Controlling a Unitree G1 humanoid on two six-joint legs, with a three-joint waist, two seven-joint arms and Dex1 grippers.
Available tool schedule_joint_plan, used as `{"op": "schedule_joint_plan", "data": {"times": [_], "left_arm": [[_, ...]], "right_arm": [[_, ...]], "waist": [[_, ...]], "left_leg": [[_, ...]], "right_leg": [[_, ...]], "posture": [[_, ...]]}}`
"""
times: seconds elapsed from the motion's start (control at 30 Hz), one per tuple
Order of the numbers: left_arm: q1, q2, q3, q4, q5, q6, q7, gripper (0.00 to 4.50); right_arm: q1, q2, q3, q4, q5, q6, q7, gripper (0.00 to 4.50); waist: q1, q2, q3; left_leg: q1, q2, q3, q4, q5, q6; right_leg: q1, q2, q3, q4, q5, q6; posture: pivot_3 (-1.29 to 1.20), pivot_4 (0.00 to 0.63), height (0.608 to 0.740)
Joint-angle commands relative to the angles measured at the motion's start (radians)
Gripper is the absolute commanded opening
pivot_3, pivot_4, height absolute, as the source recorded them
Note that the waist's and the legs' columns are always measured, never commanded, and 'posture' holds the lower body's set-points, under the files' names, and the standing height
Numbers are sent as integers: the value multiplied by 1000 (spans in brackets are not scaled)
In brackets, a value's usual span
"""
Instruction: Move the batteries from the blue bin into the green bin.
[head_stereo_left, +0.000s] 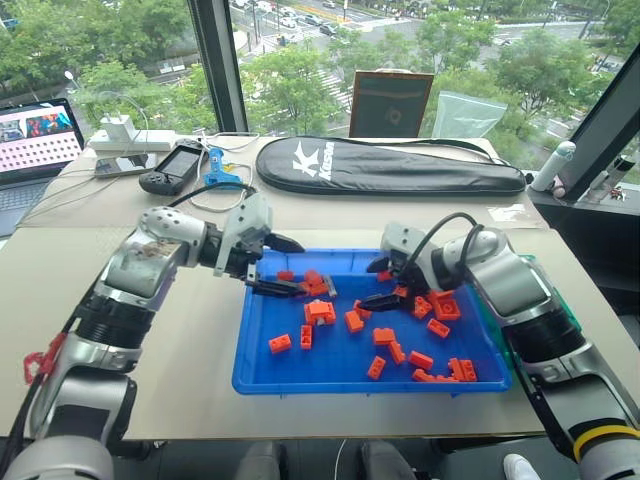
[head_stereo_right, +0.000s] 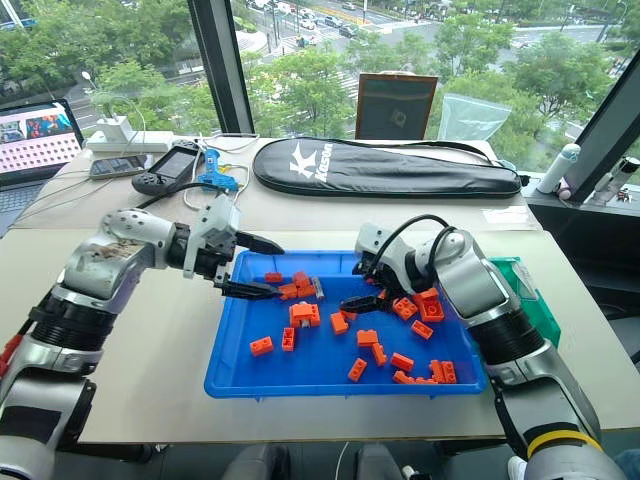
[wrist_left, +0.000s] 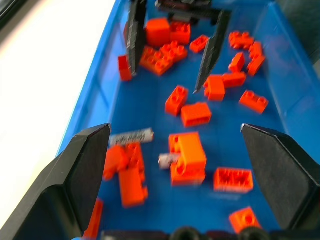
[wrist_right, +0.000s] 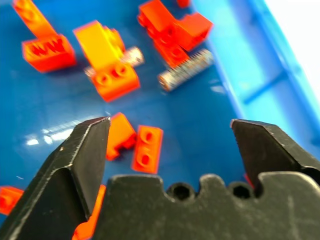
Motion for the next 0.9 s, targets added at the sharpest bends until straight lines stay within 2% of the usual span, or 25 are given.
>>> {"op": "schedule_joint_plan", "data": {"times": [0.03, 0.3, 0.67, 0.9], "left_arm": [[-6, 8, 24, -14, -3, -15, -6, 4500], [-4, 11, 27, -27, -9, -3, -7, 4500], [7, 23, 16, -42, -5, 4, -22, 4500], [25, 46, 18, -83, -27, 32, -52, 4500]], "right_arm": [[9, 7, 12, -38, 15, 33, -20, 4488], [15, 61, 34, -102, 52, 106, -63, 4488], [-22, 127, 76, -53, 43, 19, -102, 4488], [-43, 203, 96, 47, 31, -45, -119, 4488]], "waist": [[4, 0, 0], [1, 0, 0], [0, 0, 0], [0, 0, 0]], "left_leg": [[0, 0, 0, 0, 0, 0], [0, 0, 0, 0, 0, 0], [0, 0, 0, 0, 0, 0], [0, 0, 0, 0, 0, 0]], "right_leg": [[0, 0, 0, 0, 0, 0], [0, 0, 0, 0, 0, 0], [0, 0, 0, 0, 0, 0], [0, 0, 0, 0, 0, 0]], "posture": [[0, 150, 734], [0, 150, 734], [0, 150, 734], [0, 150, 734]]}}
